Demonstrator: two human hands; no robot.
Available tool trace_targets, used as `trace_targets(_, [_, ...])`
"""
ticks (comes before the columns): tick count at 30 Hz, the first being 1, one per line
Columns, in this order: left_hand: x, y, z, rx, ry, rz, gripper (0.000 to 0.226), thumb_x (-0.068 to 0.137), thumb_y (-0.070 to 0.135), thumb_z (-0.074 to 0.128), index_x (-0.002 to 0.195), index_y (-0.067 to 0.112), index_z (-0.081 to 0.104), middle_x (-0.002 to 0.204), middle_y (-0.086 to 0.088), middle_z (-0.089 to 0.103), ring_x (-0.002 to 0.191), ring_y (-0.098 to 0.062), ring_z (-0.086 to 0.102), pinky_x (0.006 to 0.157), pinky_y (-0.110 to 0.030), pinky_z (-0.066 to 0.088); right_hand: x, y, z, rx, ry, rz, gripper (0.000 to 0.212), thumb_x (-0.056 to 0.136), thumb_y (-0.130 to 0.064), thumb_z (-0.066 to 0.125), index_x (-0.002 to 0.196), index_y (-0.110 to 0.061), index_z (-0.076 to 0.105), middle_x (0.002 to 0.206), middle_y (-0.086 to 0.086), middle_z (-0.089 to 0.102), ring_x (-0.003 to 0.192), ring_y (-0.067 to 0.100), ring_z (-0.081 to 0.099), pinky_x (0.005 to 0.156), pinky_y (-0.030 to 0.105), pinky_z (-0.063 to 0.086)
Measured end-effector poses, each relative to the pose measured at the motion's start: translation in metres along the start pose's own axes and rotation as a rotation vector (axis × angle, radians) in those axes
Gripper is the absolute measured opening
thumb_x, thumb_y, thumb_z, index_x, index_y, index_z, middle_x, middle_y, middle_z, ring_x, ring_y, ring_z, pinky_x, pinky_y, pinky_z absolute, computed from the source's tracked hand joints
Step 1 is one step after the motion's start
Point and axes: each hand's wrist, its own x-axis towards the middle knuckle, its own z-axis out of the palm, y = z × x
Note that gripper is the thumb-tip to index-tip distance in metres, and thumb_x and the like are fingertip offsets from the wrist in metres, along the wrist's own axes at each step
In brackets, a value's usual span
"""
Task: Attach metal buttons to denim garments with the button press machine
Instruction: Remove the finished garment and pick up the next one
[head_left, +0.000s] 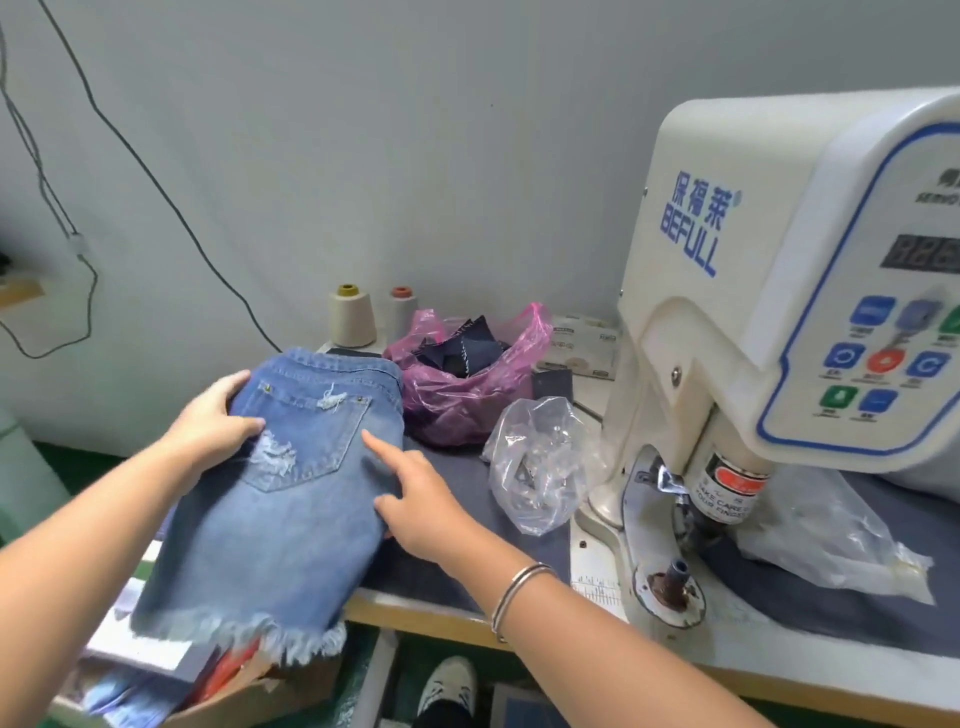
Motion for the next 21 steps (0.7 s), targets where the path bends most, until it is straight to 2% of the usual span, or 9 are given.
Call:
trace_targets(2, [0.013, 0.005, -0.002, 0.083, 0.118, 0.124, 0.069, 0.085, 0.004, 0.067, 0.146, 0.02, 0.039, 0.145, -0.005, 0.047, 0.131, -0.026, 0.046, 0.11, -0.037, 0.032, 0.008, -0.007, 0.003, 0.007, 0.054, -0.038, 0.062, 0.092, 0.001, 0.042, 0.147, -0.026, 0.035, 0.134, 0.013, 0.036, 0.113, 0.021, 0.047, 0.102, 0.018, 0.033])
trace_targets(4, [0.024, 0.002, 0.0, 0.318, 0.151, 0.148, 0.068, 0.088, 0.019, 0.066, 0.148, 0.027, 0.035, 0.147, -0.008, 0.043, 0.133, -0.032, 0.041, 0.108, -0.043, 0.034, 0.016, -0.003, 0.01, -0.107, 0.035, -0.008, 0.055, 0.095, -0.011, 0.046, 0.147, -0.025, 0.034, 0.149, 0.012, 0.023, 0.134, 0.025, 0.032, 0.111, 0.021, 0.02])
trace_targets(7, [0.021, -0.01, 0.028, 0.544, -0.101, 0.05, 0.069, 0.095, 0.043, 0.052, 0.153, 0.024, 0.019, 0.157, -0.011, 0.025, 0.144, -0.032, 0.023, 0.115, -0.045, 0.023, 0.013, 0.022, 0.019, -0.589, -0.137, 0.088, 0.059, 0.098, -0.04, 0.039, 0.151, -0.034, 0.015, 0.16, 0.01, -0.007, 0.145, 0.032, 0.004, 0.117, 0.045, 0.005])
trace_targets(9, [0.008, -0.024, 0.058, 0.624, -0.293, -0.012, 0.065, 0.099, 0.053, 0.031, 0.154, 0.027, 0.007, 0.162, -0.007, 0.004, 0.149, -0.027, 0.007, 0.119, -0.045, 0.009, 0.006, 0.036, 0.024, -0.724, -0.173, 0.075, 0.061, 0.099, -0.047, 0.03, 0.152, -0.035, 0.003, 0.16, 0.01, -0.008, 0.146, 0.03, -0.005, 0.117, 0.047, -0.005])
trace_targets(11, [-0.001, -0.033, 0.072, 0.662, -0.269, -0.026, 0.06, 0.099, 0.055, 0.018, 0.153, 0.033, 0.005, 0.162, -0.002, -0.004, 0.149, -0.023, 0.001, 0.118, -0.047, 0.002, 0.002, 0.042, 0.026, -0.749, -0.139, 0.039, 0.06, 0.1, -0.048, 0.026, 0.152, -0.034, 0.001, 0.161, 0.009, -0.005, 0.147, 0.028, -0.005, 0.117, 0.047, -0.007])
trace_targets(14, [-0.011, -0.028, 0.071, 0.683, -0.142, 0.0, 0.058, 0.1, 0.052, 0.019, 0.153, 0.03, 0.015, 0.162, -0.003, 0.007, 0.149, -0.023, 0.008, 0.118, -0.049, 0.007, -0.003, 0.044, 0.026, -0.756, -0.123, 0.016, 0.061, 0.1, -0.048, 0.026, 0.152, -0.033, -0.001, 0.161, 0.009, -0.005, 0.147, 0.026, -0.007, 0.118, 0.045, -0.008])
trace_targets(16, [-0.022, -0.011, 0.071, 0.668, -0.022, 0.107, 0.049, 0.101, 0.035, 0.031, 0.148, 0.022, 0.032, 0.157, -0.006, 0.026, 0.145, -0.025, 0.023, 0.114, -0.049, 0.02, -0.009, 0.044, 0.024, -0.75, -0.114, 0.004, 0.063, 0.1, -0.047, 0.029, 0.153, -0.031, -0.002, 0.161, 0.009, -0.006, 0.147, 0.024, -0.007, 0.118, 0.042, -0.008])
trace_targets(19, [-0.052, 0.024, 0.08, 0.331, 0.073, 0.358, 0.039, 0.091, 0.006, 0.049, 0.129, 0.014, 0.057, 0.137, -0.007, 0.053, 0.13, -0.027, 0.044, 0.104, -0.043, 0.034, -0.023, 0.046, 0.015, -0.684, -0.09, -0.018, 0.068, 0.098, -0.041, 0.038, 0.153, -0.027, 0.0, 0.161, 0.008, -0.007, 0.148, 0.02, -0.005, 0.119, 0.037, -0.006])
trace_targets(21, [-0.084, 0.039, 0.085, 0.075, 0.084, 0.474, 0.033, 0.087, -0.004, 0.054, 0.112, 0.013, 0.067, 0.118, -0.002, 0.064, 0.114, -0.021, 0.053, 0.095, -0.031, 0.037, -0.037, 0.049, 0.006, -0.598, -0.078, -0.018, 0.068, 0.097, -0.036, 0.042, 0.153, -0.026, 0.005, 0.161, 0.005, -0.006, 0.147, 0.02, -0.002, 0.118, 0.035, -0.002])
